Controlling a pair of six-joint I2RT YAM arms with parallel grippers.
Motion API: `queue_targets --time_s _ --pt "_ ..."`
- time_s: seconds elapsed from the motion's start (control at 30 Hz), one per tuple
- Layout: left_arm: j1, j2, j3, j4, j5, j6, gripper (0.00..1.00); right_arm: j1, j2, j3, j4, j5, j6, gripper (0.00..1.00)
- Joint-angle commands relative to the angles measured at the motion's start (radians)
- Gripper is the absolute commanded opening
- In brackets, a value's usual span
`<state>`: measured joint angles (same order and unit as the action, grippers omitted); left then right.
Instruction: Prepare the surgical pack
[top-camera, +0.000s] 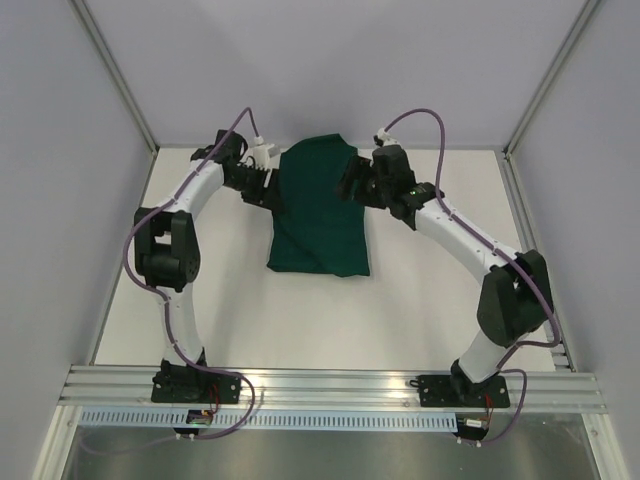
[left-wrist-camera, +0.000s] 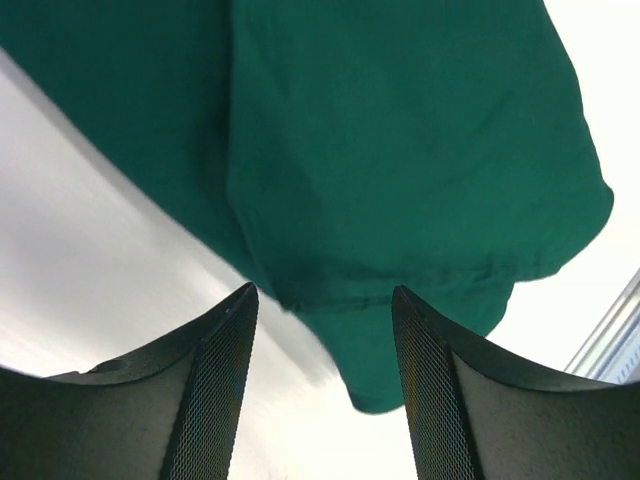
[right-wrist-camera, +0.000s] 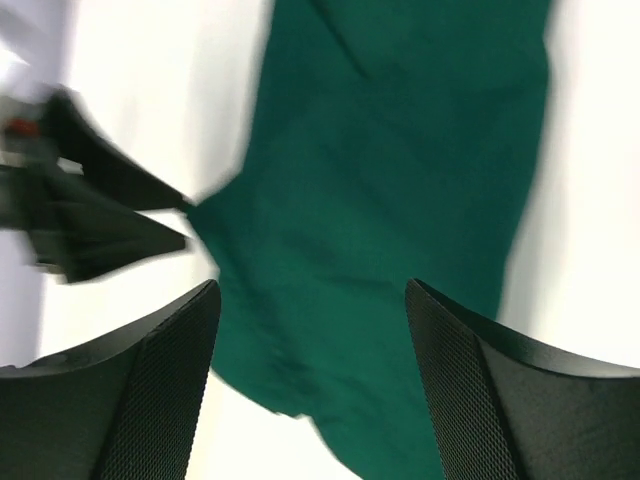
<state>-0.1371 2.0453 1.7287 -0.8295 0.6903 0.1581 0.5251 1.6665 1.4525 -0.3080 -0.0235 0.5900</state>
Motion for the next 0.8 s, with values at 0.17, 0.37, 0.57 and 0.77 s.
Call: queue_targets --time_s 0.17,0.37,0.57,0.77 --pt "-0.038 0.101 0.104 0.038 -0.167 -0.048 0.46 -0.045 0.038 -0.184 -0.092 -0.015 -0.047 0.75" --pt "-0.038 0.098 0.089 0.020 -0.153 -0.039 0.16 -0.053 0.085 -0.256 -0.049 -0.073 -0.033 0.73" --pt "-0.039 0.081 0.123 0.027 -0.149 -0.035 0.00 -0.053 0.095 -0.273 -0.034 -0.082 -0.029 0.72" --pt "-0.038 0.111 0.250 0.001 -0.130 -0.043 0.00 -0.053 0.098 -0.273 -0.045 -0.075 -0.032 0.71"
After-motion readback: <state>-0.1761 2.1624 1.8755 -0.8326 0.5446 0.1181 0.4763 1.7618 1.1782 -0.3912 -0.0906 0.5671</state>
